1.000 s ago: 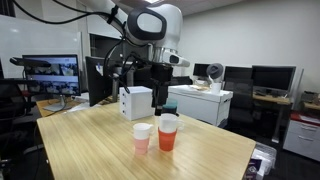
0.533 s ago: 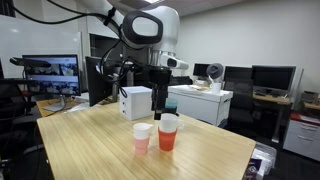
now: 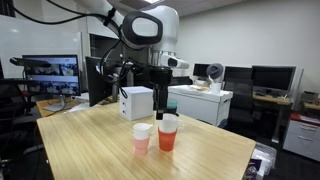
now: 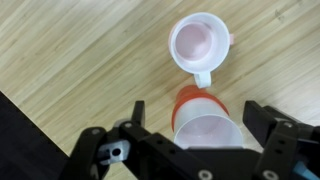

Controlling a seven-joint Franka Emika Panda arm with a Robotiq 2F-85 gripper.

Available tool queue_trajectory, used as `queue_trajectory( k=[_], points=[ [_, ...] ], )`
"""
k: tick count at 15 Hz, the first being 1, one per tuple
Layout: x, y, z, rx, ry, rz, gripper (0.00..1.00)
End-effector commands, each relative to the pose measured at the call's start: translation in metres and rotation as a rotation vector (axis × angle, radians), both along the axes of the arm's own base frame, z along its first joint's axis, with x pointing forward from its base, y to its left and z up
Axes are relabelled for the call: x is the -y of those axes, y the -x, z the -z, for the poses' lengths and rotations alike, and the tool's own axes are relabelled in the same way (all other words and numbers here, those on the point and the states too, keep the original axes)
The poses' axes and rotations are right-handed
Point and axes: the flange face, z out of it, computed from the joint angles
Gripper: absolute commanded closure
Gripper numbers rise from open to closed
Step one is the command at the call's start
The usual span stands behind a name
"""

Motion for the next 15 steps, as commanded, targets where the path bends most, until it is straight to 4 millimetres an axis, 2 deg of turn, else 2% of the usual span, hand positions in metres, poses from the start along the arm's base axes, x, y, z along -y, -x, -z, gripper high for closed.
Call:
queue_trajectory(
  k=[1,4,5,15],
  points=[
    [-0.007,0.008,-0.012,0.042,0.02,0.021,0.0],
    [-0.008,0.011,-0.018,0.058,0.017,0.032,0.0],
    [0.0,-0.002,-0.012,0.032,0.016,0.007,0.0],
    [-0.002,0.003,-0.015,0.037,0.013,0.011,0.0]
  ],
)
